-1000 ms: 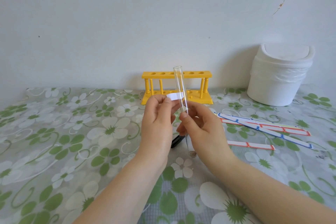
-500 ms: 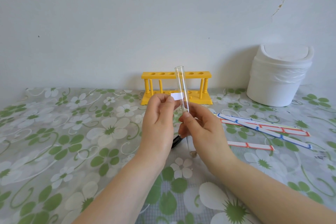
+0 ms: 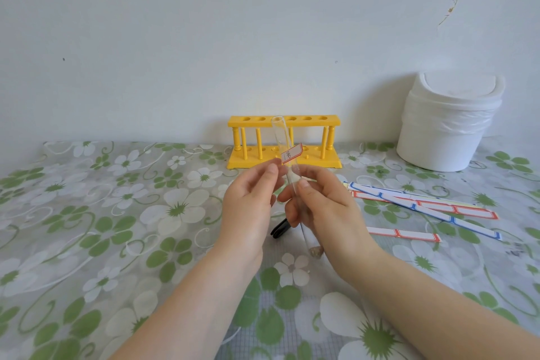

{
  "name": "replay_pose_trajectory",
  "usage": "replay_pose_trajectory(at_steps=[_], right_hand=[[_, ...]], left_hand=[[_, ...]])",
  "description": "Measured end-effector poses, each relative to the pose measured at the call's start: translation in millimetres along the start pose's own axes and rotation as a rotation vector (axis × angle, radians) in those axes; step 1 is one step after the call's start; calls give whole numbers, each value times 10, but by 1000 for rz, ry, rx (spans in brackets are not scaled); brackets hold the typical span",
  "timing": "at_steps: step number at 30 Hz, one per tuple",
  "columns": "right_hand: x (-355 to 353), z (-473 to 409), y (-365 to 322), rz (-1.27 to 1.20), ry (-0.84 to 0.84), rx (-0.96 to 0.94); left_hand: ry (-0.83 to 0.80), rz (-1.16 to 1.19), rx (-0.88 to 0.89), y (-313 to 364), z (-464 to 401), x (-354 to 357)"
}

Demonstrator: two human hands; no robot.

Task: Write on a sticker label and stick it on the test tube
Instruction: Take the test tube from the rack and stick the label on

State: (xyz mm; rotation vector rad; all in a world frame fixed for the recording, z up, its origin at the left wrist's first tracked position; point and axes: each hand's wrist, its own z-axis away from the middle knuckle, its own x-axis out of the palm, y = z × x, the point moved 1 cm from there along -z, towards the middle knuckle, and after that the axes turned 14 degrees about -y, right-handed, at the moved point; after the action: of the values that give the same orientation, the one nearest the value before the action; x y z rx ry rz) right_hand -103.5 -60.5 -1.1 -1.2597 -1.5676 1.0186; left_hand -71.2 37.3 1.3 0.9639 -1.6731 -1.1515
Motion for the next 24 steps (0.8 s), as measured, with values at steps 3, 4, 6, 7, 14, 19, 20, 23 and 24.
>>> replay_pose_trajectory(at_steps=[3,4,6,7,14,19,20,23,24], right_hand=[[-18,0,14,-3,4,2],[-22,-1,18,-3,4,1],[-24,0,20,-7,2,0],[-24,-2,21,-12,2,2],[-10,7,9,-18,9,8],[-11,-4,8,-16,21,8],[-11,-4,7,-12,22,8],[-10,-2,-3,5,31,3],[-14,1,-3,15,36,0]], left_hand=[[6,24,3,-7,-6,3],[5,35,1,-10,-8,2],[3,51,-9,-14,-13,3],[1,54,-15,-14,-17,-1],[-81,-14,-41,-21,-6,-1],[-75,-11,-43,-25,-14,-13],[-73,-14,-45,-23,-14,-15],[-49,-21,-56,-28,-18,-20],[-35,-20,-63,-30,-20,-22]])
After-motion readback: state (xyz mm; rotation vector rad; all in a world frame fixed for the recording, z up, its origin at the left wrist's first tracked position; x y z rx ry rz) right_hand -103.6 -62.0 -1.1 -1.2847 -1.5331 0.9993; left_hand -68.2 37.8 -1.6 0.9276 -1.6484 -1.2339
